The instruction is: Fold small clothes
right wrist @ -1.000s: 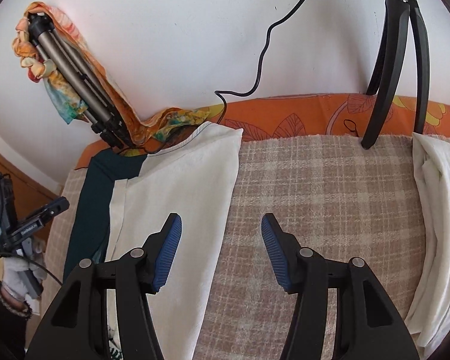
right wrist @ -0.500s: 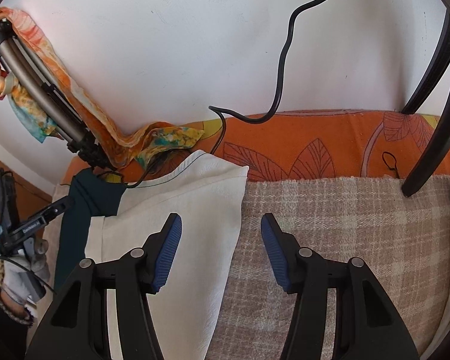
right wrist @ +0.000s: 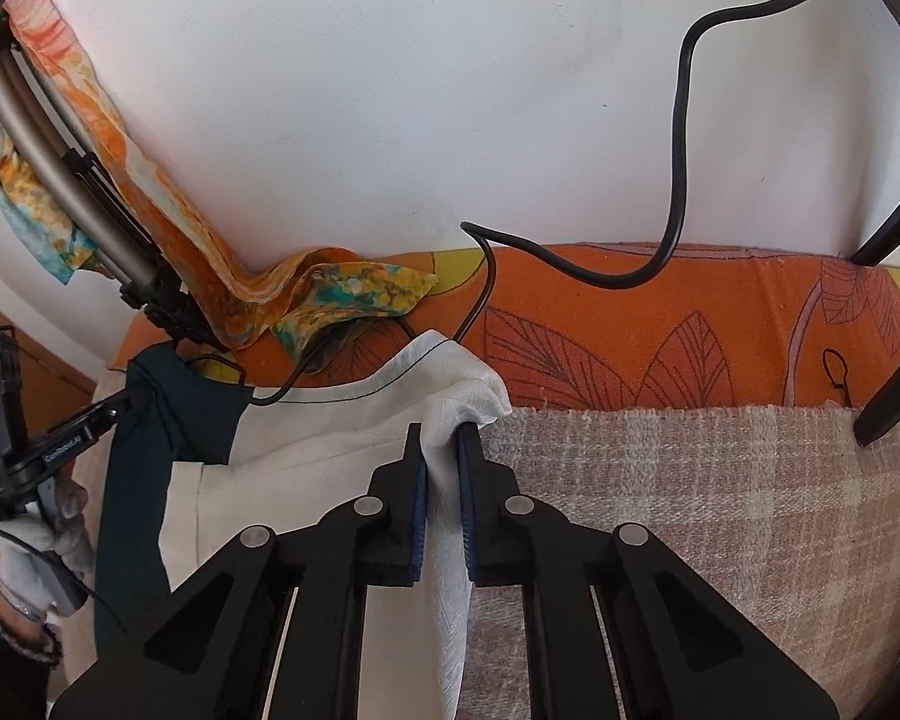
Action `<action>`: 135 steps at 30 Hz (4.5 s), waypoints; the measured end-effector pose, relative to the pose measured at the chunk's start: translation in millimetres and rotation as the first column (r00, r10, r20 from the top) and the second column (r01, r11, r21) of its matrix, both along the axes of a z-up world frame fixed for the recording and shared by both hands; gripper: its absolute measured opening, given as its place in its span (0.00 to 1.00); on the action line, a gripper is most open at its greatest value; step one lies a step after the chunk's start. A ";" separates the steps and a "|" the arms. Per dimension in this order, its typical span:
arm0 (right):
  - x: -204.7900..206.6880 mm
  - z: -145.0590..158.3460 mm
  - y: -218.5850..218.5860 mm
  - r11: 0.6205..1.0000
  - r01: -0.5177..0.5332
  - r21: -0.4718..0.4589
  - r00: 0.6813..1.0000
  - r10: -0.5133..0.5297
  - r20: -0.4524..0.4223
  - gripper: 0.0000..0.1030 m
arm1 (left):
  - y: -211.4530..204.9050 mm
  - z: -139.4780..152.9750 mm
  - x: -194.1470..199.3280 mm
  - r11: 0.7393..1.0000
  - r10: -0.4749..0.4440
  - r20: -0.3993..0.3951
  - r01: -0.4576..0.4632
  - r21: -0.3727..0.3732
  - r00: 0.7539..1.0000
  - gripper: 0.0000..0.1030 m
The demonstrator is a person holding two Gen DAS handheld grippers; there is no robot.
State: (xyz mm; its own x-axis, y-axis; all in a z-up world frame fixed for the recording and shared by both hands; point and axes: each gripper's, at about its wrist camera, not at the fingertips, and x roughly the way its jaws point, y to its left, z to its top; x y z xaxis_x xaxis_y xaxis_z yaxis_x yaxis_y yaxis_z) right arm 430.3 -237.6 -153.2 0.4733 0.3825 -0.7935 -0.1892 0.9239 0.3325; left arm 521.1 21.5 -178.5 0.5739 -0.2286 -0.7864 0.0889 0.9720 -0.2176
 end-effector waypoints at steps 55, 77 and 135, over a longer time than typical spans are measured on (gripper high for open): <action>-344.4 52.0 3.1 0.984 -0.166 -0.058 0.979 0.172 0.112 0.02 | 18.1 33.6 -359.3 0.959 -0.225 0.120 0.198 0.203 0.967 0.02; -378.6 23.6 -55.0 0.991 -0.013 0.131 0.998 0.020 -0.057 0.47 | 100.7 23.0 -364.2 0.971 0.018 -0.060 -0.031 -0.239 0.998 0.33; -365.1 -27.7 -62.1 0.843 0.164 0.512 0.929 0.042 -0.367 0.29 | 61.2 11.8 -361.4 0.996 0.005 -0.061 -0.011 -0.093 0.998 0.00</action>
State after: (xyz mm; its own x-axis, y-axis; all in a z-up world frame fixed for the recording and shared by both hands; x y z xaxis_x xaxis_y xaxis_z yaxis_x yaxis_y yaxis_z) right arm 65.2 -299.8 -180.9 0.2398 0.7678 -0.5941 0.0853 0.5929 0.8008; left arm 159.7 82.7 -166.8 0.5278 -0.2980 -0.7954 0.0650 0.9479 -0.3119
